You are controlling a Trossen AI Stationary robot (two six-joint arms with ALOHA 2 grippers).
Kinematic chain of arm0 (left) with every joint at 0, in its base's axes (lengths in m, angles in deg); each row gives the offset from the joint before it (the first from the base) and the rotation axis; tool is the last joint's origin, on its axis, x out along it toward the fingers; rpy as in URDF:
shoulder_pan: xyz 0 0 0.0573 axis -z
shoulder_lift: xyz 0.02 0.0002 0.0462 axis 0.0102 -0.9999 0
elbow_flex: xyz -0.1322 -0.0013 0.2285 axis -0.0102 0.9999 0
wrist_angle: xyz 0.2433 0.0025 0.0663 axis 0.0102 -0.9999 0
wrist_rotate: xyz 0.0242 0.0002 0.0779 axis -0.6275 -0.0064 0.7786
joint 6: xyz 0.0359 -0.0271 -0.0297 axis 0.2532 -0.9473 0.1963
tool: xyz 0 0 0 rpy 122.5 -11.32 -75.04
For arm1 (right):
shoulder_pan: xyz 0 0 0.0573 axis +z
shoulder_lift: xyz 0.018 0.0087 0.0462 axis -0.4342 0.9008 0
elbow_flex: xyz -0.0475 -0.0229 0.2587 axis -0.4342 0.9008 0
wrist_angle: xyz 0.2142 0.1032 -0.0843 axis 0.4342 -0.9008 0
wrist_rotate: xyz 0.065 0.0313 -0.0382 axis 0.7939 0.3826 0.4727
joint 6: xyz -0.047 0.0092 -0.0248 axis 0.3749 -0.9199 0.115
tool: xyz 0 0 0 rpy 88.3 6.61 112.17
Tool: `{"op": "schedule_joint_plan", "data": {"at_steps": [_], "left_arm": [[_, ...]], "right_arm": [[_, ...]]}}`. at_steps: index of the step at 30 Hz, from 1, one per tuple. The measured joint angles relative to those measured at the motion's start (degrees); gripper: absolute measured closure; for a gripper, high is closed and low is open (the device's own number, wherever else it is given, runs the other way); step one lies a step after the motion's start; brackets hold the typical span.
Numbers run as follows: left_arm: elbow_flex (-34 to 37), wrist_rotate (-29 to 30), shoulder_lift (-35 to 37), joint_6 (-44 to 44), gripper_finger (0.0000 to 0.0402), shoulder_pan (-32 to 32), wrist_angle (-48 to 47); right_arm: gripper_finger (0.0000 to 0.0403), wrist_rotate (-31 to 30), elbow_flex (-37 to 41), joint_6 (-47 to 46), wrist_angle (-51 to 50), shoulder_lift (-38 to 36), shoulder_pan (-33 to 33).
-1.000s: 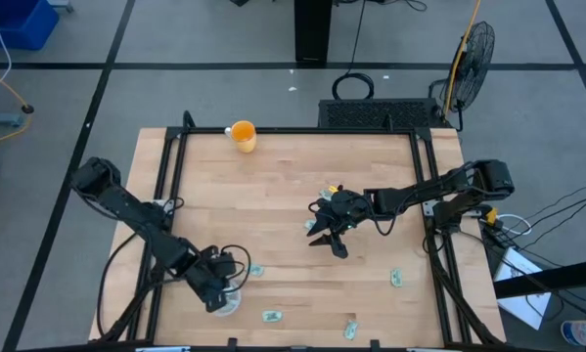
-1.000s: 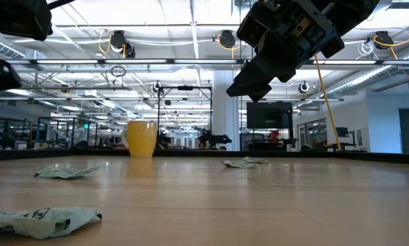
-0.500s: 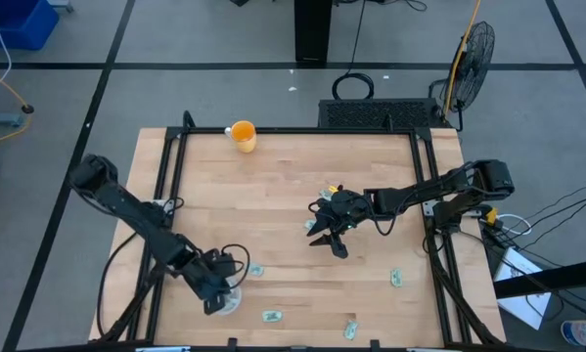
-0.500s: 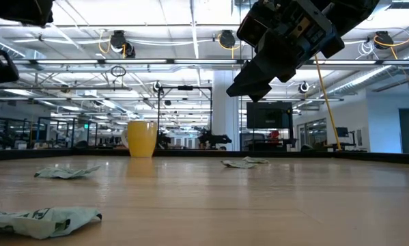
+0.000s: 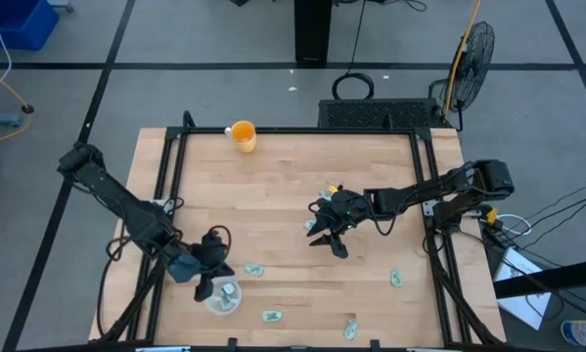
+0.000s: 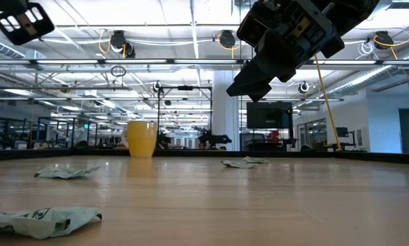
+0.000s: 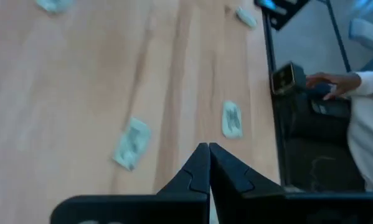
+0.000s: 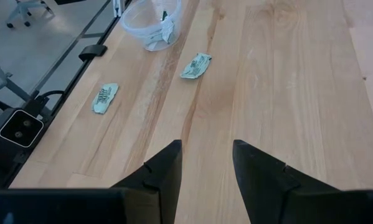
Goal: Pick and place Stevia / Truvia into bins
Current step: Put the stevia packet into the transparent container
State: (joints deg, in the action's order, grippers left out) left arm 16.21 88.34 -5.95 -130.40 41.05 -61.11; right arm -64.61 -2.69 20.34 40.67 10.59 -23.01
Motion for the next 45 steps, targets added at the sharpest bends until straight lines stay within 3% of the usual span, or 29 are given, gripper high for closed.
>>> {"op": "schedule_joint_plan", "data": {"at_steps": [16, 36, 45], "left_arm": [[0.0, 16.3, 0.3, 7.5, 0.0372, -0.6, 3.4], [0.0, 14.7, 0.3, 13.7, 0.0369, -8.1, 8.9], [-0.1, 10.9, -0.7, 15.2, 0.0369, -10.9, 9.0]], "right_arm": [[0.0268, 0.0, 0.0, 0.0, 0.0, 0.0, 0.0], [0.0268, 0.0, 0.0, 0.0, 0.0, 0.0, 0.0], [0.0268, 0.0, 0.0, 2.6, 3.3, 0.0, 0.0]]}}
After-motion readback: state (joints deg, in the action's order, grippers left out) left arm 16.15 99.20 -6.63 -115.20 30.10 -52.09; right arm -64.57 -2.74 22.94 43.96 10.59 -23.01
